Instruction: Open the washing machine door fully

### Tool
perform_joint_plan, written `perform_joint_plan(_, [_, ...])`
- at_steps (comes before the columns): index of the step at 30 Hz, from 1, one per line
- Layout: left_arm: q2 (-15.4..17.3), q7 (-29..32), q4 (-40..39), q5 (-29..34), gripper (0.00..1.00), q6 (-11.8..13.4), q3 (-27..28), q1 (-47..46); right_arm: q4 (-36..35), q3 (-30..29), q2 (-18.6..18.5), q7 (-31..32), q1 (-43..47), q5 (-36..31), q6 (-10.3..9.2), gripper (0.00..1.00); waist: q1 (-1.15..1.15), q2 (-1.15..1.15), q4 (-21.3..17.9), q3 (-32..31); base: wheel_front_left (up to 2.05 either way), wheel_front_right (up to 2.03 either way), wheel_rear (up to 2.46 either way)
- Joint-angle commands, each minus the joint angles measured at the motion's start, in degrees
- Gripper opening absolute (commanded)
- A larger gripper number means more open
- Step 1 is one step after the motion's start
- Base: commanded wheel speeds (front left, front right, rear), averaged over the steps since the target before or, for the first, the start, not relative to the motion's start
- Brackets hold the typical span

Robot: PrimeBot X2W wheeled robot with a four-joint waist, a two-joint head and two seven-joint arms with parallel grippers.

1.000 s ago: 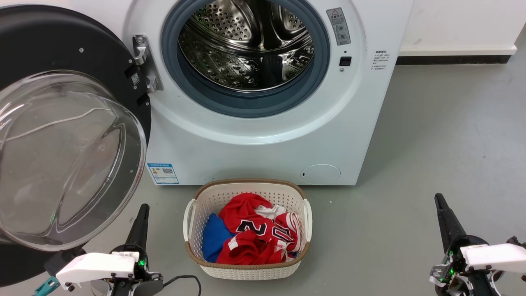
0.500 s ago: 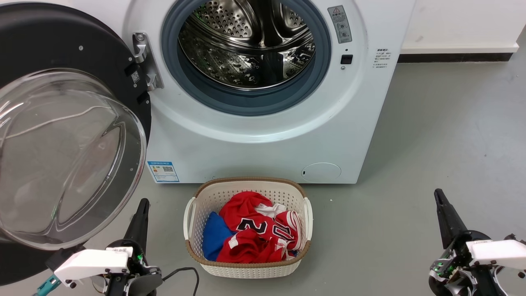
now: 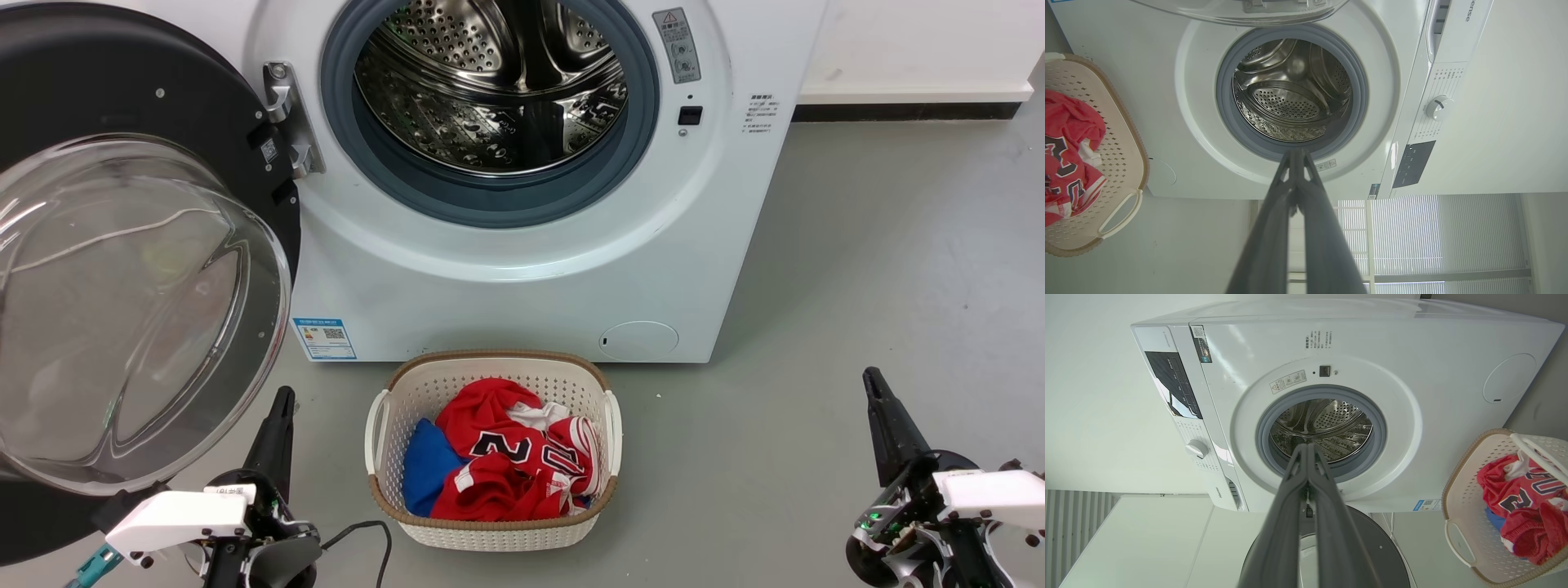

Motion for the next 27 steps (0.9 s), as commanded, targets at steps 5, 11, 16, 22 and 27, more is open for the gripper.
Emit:
perform_joint_plan(5, [-0.1,0.3,0.0,0.0,0.0,-0.2,0.2,-0.4,0.1,-0.2,0.2,0.4,-0.6,-0.2,0.0,0.0,0.0,0.0,0.0,0.0,0.0,0.0,0.0])
perform_joint_plan(11, [-0.1,0.2,0.0,0.0,0.0,-0.2,0.2,-0.4,0.1,-0.3,0.3,0.4,-0.6,-0.3,0.0,0.0,0.0,0.0,0.0,0.0,0.0,0.0,0.0])
perform_joint_plan(16, [-0.1,0.2,0.0,0.0,0.0,-0.2,0.2,-0.4,0.1,-0.4,0.3,0.5,-0.6,-0.5,0.0,0.0,0.0,0.0,0.0,0.0,0.0,0.0,0.0])
perform_joint_plan(22, [-0.1,0.2,0.0,0.0,0.0,-0.2,0.2,-0.4,0.1,-0.5,0.4,0.5,-0.6,-0.6,0.0,0.0,0.0,0.0,0.0,0.0,0.0,0.0,0.0])
perform_joint_plan(27, [-0.1,0.2,0.0,0.0,0.0,-0.2,0.2,-0.4,0.1,-0.6,0.5,0.6,-0.6,-0.6,0.0,0.0,0.0,0.0,0.0,0.0,0.0,0.0,0.0])
